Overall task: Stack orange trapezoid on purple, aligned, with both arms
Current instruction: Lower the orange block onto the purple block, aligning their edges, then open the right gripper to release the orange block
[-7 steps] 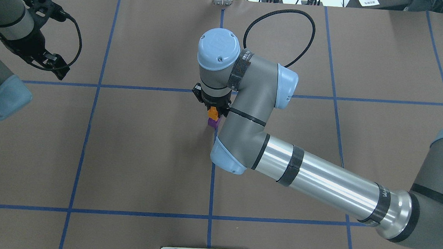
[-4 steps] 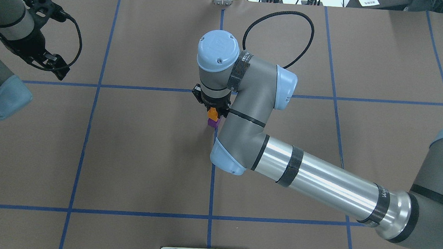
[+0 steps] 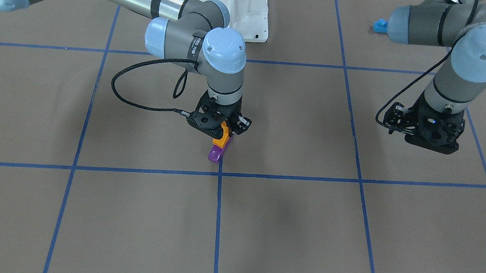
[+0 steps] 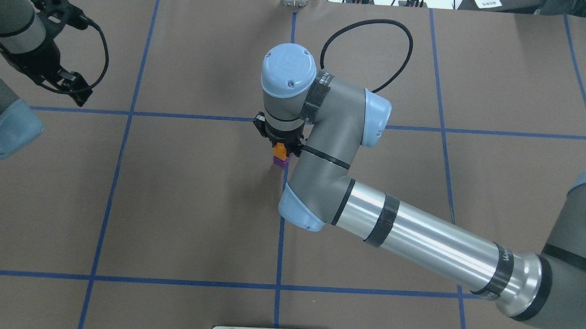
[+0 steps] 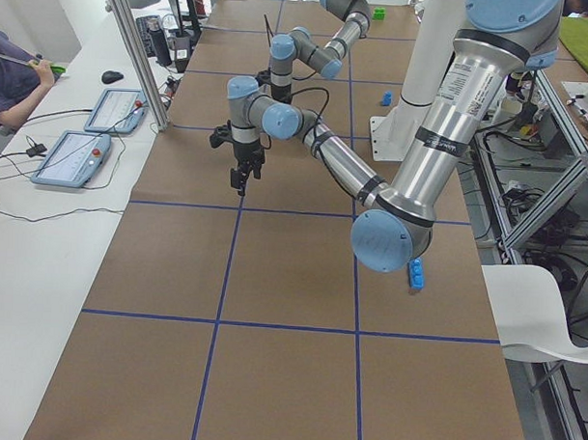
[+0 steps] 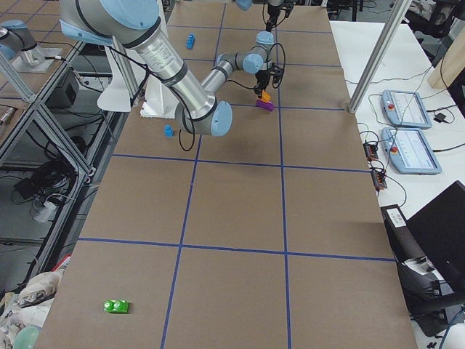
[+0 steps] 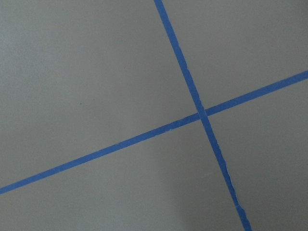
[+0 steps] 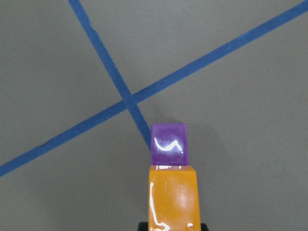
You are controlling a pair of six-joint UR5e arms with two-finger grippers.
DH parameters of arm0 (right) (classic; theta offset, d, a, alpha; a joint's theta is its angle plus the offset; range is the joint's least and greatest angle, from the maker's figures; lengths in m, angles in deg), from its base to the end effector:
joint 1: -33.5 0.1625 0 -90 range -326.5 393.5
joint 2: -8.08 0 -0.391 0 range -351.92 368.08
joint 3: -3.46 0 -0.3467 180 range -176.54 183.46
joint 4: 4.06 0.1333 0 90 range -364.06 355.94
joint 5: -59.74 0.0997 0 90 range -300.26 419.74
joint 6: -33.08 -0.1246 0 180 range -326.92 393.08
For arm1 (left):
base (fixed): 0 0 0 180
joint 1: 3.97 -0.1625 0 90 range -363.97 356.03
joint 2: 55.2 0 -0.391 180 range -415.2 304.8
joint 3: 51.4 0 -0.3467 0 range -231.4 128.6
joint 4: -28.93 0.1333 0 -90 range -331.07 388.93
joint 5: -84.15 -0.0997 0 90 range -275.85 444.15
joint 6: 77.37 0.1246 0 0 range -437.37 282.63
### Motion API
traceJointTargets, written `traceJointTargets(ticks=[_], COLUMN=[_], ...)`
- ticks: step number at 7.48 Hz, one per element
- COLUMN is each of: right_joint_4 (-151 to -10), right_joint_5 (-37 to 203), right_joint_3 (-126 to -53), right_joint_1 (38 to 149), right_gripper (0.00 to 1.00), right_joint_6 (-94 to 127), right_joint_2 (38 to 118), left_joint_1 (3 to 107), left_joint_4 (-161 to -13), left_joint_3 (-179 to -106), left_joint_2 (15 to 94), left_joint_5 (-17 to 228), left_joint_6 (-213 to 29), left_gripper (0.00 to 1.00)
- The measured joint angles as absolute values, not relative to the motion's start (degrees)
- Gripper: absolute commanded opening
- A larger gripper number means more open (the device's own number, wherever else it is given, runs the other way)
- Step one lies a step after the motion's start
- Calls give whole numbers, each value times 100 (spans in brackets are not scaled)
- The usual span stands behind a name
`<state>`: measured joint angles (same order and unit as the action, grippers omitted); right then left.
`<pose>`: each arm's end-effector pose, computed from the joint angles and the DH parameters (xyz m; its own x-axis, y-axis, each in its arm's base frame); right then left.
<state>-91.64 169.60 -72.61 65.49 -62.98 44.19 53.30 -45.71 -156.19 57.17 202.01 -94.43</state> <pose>-0.5746 -0.4661 0.1896 0.5909 0.4862 0.6438 -0.3685 0.8726 -0.3207 0.2389 -0.5105 0.3799 0.7686 0.3674 -0.5238 -0.2893 0.9298 0.2277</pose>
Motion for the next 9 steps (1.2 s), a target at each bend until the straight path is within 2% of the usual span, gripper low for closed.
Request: traceJointTargets(ticks=[7, 8, 9], right_joint_4=[-9118, -9022, -8918], right_joint_5=[16809, 16778, 16766], right_joint_3=[-7188, -7170, -7144], right_joint_1=[6473, 6451, 6444], right_gripper=[0, 9, 74], right_joint_6=[-6279, -6276, -6284], right_joint_2=[4430, 4433, 4436], left_joint_1=[5325, 5321, 5319], left_joint_4=[-4578, -4578, -4578], left_joint_3=[-15608, -15605, -15602], left_joint_2=[5729, 5729, 5730], left_joint_5=[20201, 20201, 20201], left_joint_6=[-9451, -9451, -9451], left_gripper=[100, 100, 100])
